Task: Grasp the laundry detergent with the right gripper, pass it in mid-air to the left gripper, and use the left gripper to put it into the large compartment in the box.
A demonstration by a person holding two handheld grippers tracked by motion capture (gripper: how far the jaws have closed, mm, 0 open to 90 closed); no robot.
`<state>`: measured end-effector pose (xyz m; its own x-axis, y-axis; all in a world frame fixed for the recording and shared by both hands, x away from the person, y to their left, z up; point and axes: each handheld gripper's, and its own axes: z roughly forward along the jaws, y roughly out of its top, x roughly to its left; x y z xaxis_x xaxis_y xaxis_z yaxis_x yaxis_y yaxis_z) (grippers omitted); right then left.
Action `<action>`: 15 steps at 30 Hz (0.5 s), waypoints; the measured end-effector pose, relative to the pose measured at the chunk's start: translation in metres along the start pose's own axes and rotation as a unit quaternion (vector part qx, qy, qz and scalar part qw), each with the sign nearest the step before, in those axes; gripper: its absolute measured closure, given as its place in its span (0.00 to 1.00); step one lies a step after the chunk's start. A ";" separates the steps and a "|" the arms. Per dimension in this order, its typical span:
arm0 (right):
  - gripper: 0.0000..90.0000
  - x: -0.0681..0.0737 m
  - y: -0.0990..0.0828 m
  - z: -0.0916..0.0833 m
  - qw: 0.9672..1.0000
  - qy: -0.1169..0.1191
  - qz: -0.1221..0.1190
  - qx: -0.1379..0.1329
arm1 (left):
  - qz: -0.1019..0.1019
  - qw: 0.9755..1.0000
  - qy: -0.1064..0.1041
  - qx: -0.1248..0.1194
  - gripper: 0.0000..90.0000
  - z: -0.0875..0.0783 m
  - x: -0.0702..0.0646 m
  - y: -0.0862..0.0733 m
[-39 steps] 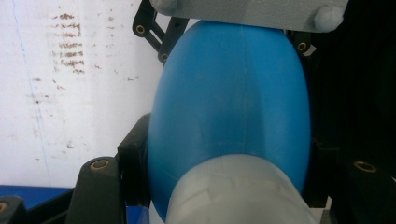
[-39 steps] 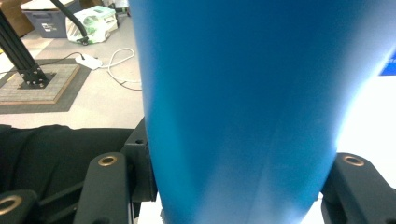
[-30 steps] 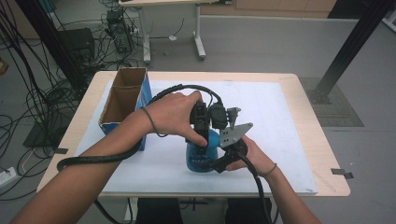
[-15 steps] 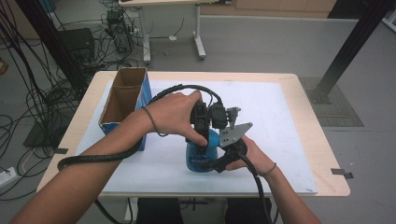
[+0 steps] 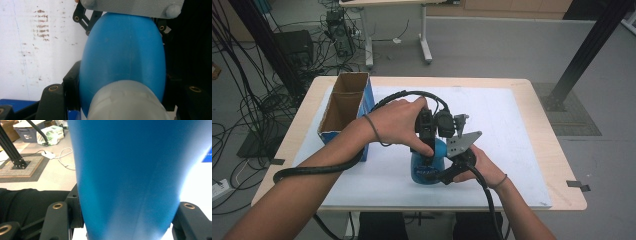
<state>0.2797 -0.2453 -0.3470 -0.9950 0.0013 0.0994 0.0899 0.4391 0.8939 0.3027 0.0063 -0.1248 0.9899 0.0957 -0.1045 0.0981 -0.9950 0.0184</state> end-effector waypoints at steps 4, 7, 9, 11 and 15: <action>0.45 0.000 0.000 0.000 1.000 0.001 0.002 0.000 | 0.001 1.000 0.000 0.002 0.41 0.000 0.000 0.001; 0.45 0.001 0.000 0.001 1.000 0.000 0.002 -0.002 | 0.001 1.000 0.000 0.002 0.41 0.000 0.000 0.001; 0.45 0.001 -0.001 0.001 1.000 0.000 0.002 -0.002 | -0.001 1.000 0.000 0.001 0.41 0.000 0.000 0.000; 0.45 0.001 -0.001 0.000 1.000 0.001 0.001 -0.002 | -0.001 1.000 0.000 0.002 0.41 0.000 -0.001 0.000; 0.45 0.001 0.000 0.000 1.000 0.000 0.001 -0.001 | -0.001 1.000 0.000 0.001 0.41 -0.001 -0.001 0.001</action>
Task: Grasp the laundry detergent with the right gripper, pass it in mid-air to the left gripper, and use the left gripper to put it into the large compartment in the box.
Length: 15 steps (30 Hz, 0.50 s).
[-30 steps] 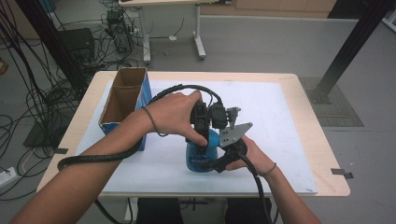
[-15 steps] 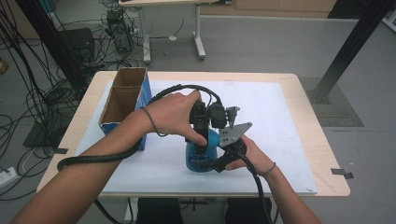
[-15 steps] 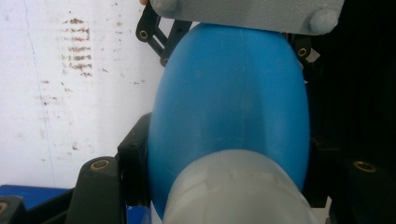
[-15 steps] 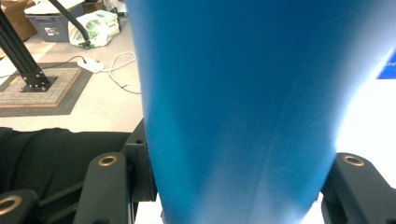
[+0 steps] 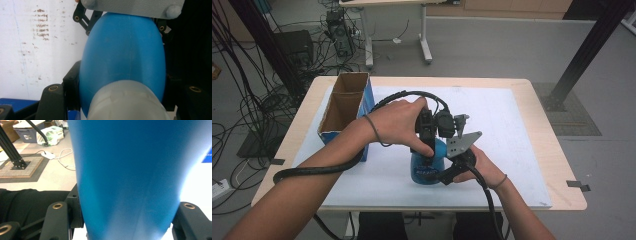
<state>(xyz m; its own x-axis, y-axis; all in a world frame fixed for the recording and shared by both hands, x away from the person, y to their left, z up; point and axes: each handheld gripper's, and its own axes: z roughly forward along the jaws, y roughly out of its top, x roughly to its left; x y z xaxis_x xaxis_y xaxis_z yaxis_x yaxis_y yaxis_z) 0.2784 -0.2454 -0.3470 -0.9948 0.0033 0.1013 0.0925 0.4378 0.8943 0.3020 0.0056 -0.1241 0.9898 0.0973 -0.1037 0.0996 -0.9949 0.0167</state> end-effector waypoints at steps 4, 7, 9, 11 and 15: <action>0.45 0.000 0.000 0.000 1.000 0.001 0.001 0.000 | 0.000 1.000 0.001 0.003 0.41 0.000 -0.001 0.002; 0.45 0.000 0.000 -0.001 1.000 0.001 -0.001 0.001 | -0.001 1.000 0.000 0.002 0.41 0.000 0.000 0.002; 0.45 0.000 0.000 -0.001 1.000 0.001 0.000 -0.001 | -0.001 1.000 -0.001 0.001 0.41 -0.001 0.000 0.002; 0.45 0.000 -0.001 -0.002 1.000 0.001 0.001 -0.002 | -0.001 1.000 0.000 0.003 0.41 -0.001 -0.001 0.003; 0.45 0.001 0.000 -0.002 1.000 0.000 0.000 -0.002 | 0.000 1.000 0.001 0.002 0.41 -0.002 -0.001 0.002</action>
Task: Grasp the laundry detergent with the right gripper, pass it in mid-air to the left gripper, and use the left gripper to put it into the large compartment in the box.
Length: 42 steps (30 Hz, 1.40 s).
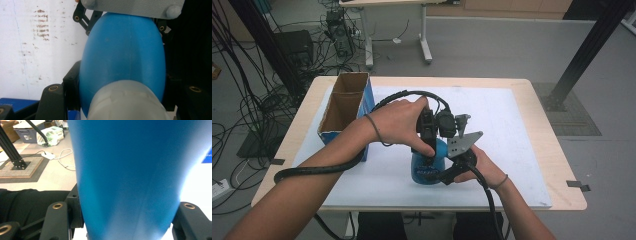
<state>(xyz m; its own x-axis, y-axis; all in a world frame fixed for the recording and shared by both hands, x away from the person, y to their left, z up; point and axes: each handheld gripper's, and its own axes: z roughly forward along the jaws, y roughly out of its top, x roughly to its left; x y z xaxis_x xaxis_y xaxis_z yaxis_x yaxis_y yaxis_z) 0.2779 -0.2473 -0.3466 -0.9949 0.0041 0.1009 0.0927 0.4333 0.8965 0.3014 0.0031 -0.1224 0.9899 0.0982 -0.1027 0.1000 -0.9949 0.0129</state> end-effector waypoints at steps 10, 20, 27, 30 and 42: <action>0.45 0.000 0.001 0.000 1.000 0.001 -0.001 0.003 | -0.003 1.000 -0.001 -0.001 0.41 0.000 0.000 -0.001; 0.45 0.000 0.001 0.001 1.000 0.001 -0.001 0.002 | -0.004 1.000 -0.001 -0.003 0.41 0.000 0.000 -0.003; 0.45 0.000 0.002 0.001 1.000 0.000 -0.002 0.003 | -0.005 1.000 -0.001 -0.005 0.41 0.001 0.000 -0.004; 0.45 0.000 0.001 0.001 1.000 0.000 -0.001 0.002 | -0.005 1.000 -0.001 -0.005 0.41 0.001 0.000 -0.004; 0.45 -0.001 0.002 0.003 1.000 0.002 -0.001 0.003 | -0.008 1.000 -0.004 -0.007 0.41 0.001 0.002 -0.006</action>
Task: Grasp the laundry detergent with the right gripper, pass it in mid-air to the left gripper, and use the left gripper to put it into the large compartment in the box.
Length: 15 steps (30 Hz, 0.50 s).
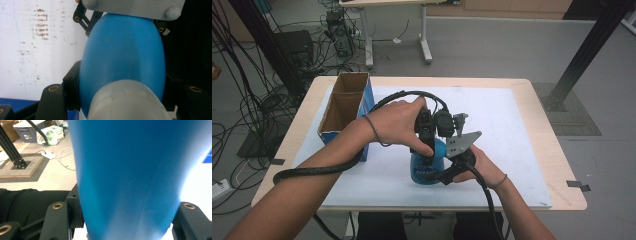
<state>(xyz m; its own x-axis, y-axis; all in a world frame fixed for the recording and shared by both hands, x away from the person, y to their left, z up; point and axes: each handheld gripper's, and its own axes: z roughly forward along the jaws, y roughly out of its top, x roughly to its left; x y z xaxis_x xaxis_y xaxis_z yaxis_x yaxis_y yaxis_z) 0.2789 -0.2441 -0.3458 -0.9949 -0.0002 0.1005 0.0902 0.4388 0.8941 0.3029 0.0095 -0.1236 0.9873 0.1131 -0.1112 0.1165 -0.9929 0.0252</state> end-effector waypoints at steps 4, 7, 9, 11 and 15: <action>0.45 0.000 0.000 0.000 1.000 0.000 0.000 0.000 | 0.000 1.000 0.001 0.000 0.41 0.000 0.000 0.000; 0.45 0.000 0.000 0.000 1.000 -0.001 0.001 -0.001 | 0.001 1.000 0.001 -0.001 0.41 0.000 0.000 0.000; 0.45 0.000 0.000 0.000 1.000 0.000 0.001 0.000 | 0.001 1.000 0.002 -0.001 0.41 0.000 -0.001 -0.001; 0.45 0.000 0.000 0.000 1.000 0.000 0.000 -0.001 | 0.000 1.000 0.001 0.000 0.41 0.000 -0.001 -0.001; 0.45 0.000 0.001 0.001 1.000 0.000 0.002 0.001 | 0.000 1.000 0.002 -0.001 0.41 -0.001 0.000 -0.002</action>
<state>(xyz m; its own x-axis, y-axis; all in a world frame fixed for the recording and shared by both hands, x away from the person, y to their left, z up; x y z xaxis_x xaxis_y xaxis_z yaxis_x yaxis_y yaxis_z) 0.2790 -0.2430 -0.3454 -0.9946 0.0013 0.1038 0.0937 0.4403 0.8929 0.3023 0.0110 -0.1229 0.9876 0.1140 -0.1075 0.1177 -0.9927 0.0279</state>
